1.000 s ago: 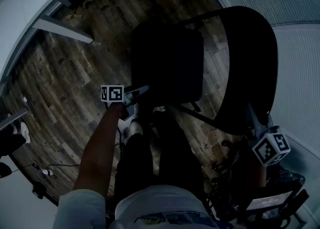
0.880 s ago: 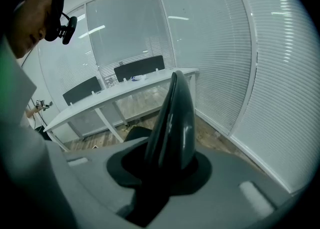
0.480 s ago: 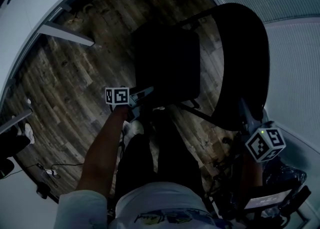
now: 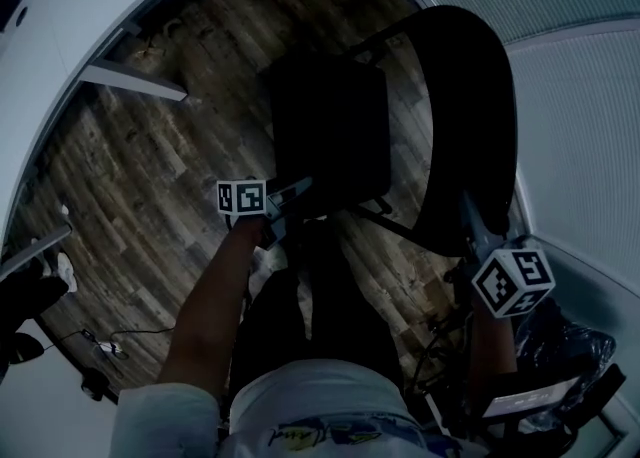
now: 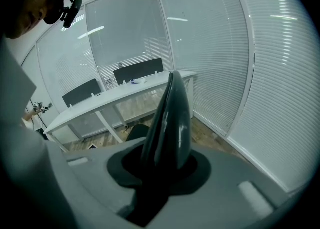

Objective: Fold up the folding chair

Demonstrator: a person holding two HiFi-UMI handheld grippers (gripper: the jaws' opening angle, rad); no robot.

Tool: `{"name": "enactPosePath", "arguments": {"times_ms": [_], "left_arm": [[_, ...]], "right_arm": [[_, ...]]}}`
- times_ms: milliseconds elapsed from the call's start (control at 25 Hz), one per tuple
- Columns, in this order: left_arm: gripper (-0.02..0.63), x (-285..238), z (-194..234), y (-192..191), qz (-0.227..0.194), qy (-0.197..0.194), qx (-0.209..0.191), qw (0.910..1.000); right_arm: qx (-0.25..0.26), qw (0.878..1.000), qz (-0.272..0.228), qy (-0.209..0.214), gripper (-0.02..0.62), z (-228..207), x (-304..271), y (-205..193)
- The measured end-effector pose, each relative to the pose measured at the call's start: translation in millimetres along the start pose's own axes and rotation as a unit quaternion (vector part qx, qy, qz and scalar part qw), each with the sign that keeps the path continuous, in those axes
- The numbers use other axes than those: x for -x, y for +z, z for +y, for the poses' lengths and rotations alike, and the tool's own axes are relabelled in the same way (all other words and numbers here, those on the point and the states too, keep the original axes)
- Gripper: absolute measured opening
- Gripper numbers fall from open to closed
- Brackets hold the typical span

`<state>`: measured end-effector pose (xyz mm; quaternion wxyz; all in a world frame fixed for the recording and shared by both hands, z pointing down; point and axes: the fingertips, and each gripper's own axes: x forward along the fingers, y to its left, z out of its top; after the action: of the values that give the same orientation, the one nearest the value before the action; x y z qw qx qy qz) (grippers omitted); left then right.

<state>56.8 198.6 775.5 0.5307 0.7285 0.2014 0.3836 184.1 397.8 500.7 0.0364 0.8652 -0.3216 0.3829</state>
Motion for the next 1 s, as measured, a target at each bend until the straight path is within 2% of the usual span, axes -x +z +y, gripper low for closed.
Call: {"name": "enactPosePath", "arguments": {"times_ms": [600,800,1000], "left_arm": [[0.141,-22,-55,0,0.025,0.006,-0.025,0.9994],[0.132,-29,-72,-3,0.034,0.002,-0.029,0.999],[0.132,-33,-78,-5,0.042,0.014,-0.03,0.9985]], "right_arm": [[-0.02,1.0,-0.013,-0.01,0.082,7,15,11],[-0.015,1.0,-0.012,-0.015,0.083,20,16,13],[-0.017,1.0,-0.011,-0.018,0.083,30,14,15]]}}
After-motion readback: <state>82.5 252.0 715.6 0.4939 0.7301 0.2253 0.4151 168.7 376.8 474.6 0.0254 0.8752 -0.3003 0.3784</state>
